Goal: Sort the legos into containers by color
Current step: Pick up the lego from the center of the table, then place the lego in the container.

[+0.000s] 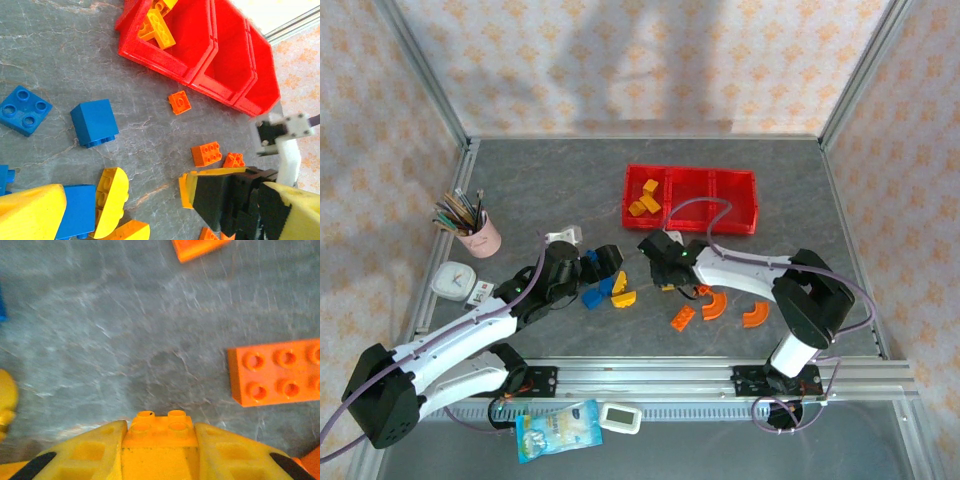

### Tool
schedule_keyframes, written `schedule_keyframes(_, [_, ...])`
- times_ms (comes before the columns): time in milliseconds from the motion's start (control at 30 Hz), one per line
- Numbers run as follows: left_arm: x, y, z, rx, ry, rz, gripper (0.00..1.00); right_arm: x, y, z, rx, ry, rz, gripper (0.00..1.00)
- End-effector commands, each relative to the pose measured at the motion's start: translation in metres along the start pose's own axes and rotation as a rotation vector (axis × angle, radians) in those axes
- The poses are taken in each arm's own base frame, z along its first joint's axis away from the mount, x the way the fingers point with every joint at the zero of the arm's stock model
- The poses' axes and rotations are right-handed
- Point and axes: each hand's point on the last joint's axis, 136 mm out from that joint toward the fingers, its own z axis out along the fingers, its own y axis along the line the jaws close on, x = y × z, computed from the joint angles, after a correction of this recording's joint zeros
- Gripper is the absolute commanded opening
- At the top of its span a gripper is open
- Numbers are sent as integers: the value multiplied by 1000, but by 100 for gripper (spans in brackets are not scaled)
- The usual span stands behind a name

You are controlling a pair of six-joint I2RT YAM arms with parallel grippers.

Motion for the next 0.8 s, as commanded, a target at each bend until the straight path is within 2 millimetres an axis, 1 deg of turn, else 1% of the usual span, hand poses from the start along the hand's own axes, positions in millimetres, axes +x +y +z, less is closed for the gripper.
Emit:
schedule_keyframes(0, [-17,-12,-6,14,-60,17,99,-33,11,-22,-13,-89,-12,34])
schedule_keyframes(133, [-27,-14,-10,-13,-88,47,99,-69,24,-36,-59,-148,4,34])
schedule_keyframes(200, [-32,-13,-11,-25,-99,59,99,-87,29,-39,-78,-171,10,34])
schedule_keyframes(300, [-42,-11,-13,-37,-119,66,99,-121,32,-41,-72,-224,26,34])
schedule_keyframes(433, [-59,-7,-16,-44,-152,55,99,-160,34,-32,-45,-266,39,35])
schedule_keyframes(533, [-71,-6,-18,-34,-175,48,99,-183,35,-22,-23,-292,48,35])
schedule_keyframes(667, [-82,0,-16,-39,-189,40,99,-210,33,-7,6,-310,58,35])
schedule_keyframes(767, [-87,1,-14,-47,-194,46,99,-227,31,7,30,-335,67,35])
